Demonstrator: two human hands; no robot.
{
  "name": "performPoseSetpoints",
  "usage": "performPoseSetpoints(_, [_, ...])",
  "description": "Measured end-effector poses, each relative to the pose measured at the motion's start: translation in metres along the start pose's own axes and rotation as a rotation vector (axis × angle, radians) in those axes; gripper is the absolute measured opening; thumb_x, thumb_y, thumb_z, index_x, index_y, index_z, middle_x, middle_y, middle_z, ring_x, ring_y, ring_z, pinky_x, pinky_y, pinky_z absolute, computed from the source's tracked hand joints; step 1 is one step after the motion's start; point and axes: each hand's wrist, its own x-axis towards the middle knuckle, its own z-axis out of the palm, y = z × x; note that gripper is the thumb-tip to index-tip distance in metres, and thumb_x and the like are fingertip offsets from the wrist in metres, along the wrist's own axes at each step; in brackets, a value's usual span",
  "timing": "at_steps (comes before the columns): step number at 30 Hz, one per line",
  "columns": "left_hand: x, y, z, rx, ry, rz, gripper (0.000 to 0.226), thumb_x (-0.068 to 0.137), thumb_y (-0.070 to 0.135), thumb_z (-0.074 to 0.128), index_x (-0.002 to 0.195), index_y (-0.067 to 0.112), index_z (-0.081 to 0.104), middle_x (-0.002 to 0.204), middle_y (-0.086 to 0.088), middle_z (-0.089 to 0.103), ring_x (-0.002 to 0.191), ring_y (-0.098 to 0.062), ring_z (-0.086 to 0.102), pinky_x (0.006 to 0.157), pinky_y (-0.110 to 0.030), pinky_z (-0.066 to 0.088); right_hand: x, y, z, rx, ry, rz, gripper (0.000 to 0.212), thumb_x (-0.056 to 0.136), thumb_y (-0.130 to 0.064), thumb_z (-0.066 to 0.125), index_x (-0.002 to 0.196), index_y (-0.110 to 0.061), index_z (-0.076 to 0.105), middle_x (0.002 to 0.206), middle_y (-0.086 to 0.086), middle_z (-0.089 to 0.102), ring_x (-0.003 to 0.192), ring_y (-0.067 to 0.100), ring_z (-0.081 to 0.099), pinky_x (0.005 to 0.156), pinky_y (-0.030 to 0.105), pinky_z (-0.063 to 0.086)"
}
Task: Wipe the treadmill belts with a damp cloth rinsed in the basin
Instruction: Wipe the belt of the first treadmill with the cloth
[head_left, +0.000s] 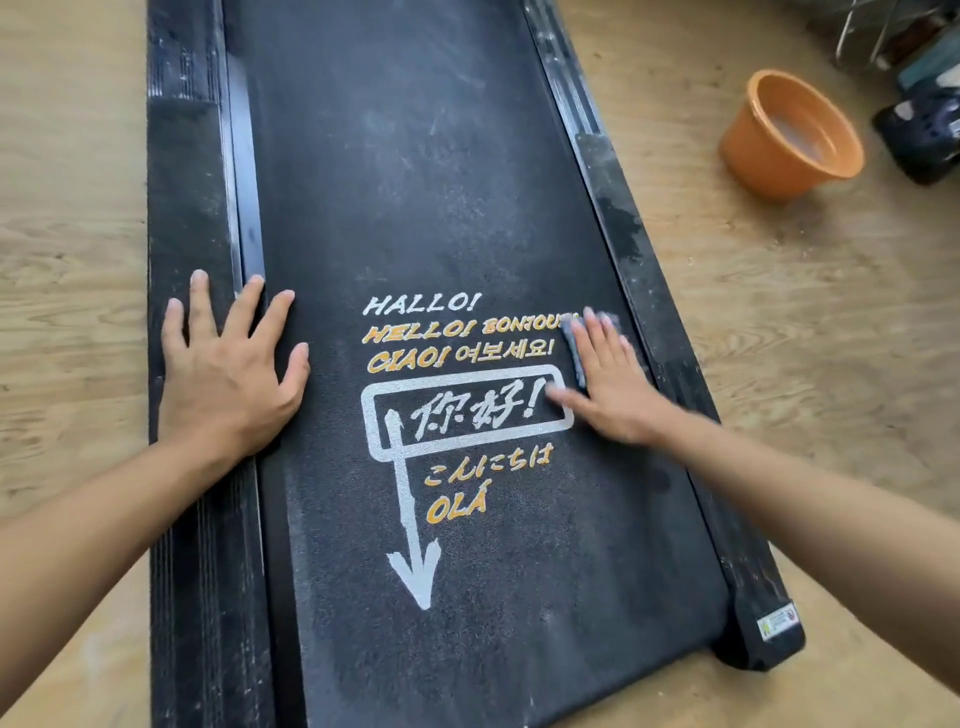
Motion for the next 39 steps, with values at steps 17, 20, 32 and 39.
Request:
performPoseSetpoints(17, [0.003, 0.001, -0.001, 0.024, 0.006, 0.008, 0.070, 0.100, 0.056, 0.029, 0.159, 0.021, 0.041, 0.168, -0.010, 0.034, 0.156, -0.051, 0.011, 0.125, -0.062, 0.008, -0.085, 0.014, 0.039, 0.003, -0.067, 0.020, 0.120, 0.083, -0.097, 0.013, 0.161, -0.015, -0.025, 0.167, 0.006, -0.037, 0.154, 0.023, -0.035, 0.129, 0.047, -0.012])
performPoseSetpoints(20, [0.001, 0.000, 0.001, 0.029, 0.005, 0.016, 0.071, 0.100, 0.057, 0.029, 0.159, 0.021, 0.041, 0.169, -0.009, 0.035, 0.157, -0.050, 0.012, 0.125, -0.062, 0.009, 0.032, 0.004, -0.013, 0.031, 0.048, 0.066, 0.126, 0.076, -0.101, 0.011, 0.165, -0.017, -0.018, 0.171, 0.006, -0.029, 0.156, 0.022, -0.031, 0.129, 0.050, -0.009])
performPoseSetpoints(32, [0.001, 0.000, -0.004, -0.006, -0.002, 0.027, 0.071, 0.099, 0.054, 0.031, 0.159, 0.018, 0.042, 0.168, -0.013, 0.035, 0.157, -0.052, 0.010, 0.124, -0.064, 0.007, -0.200, -0.030, 0.093, -0.121, -0.051, -0.150, 0.116, 0.093, -0.084, 0.042, 0.166, -0.002, 0.005, 0.174, 0.017, -0.009, 0.161, 0.036, -0.004, 0.126, 0.047, 0.010])
performPoseSetpoints(39, [0.002, 0.001, -0.005, -0.019, 0.003, 0.032, 0.071, 0.098, 0.054, 0.033, 0.158, 0.018, 0.044, 0.167, -0.012, 0.037, 0.157, -0.050, 0.013, 0.125, -0.063, 0.007, -0.171, -0.028, 0.080, -0.139, -0.065, -0.123, 0.113, 0.094, -0.085, 0.038, 0.167, -0.008, -0.003, 0.174, 0.012, -0.017, 0.161, 0.032, -0.010, 0.128, 0.044, 0.003])
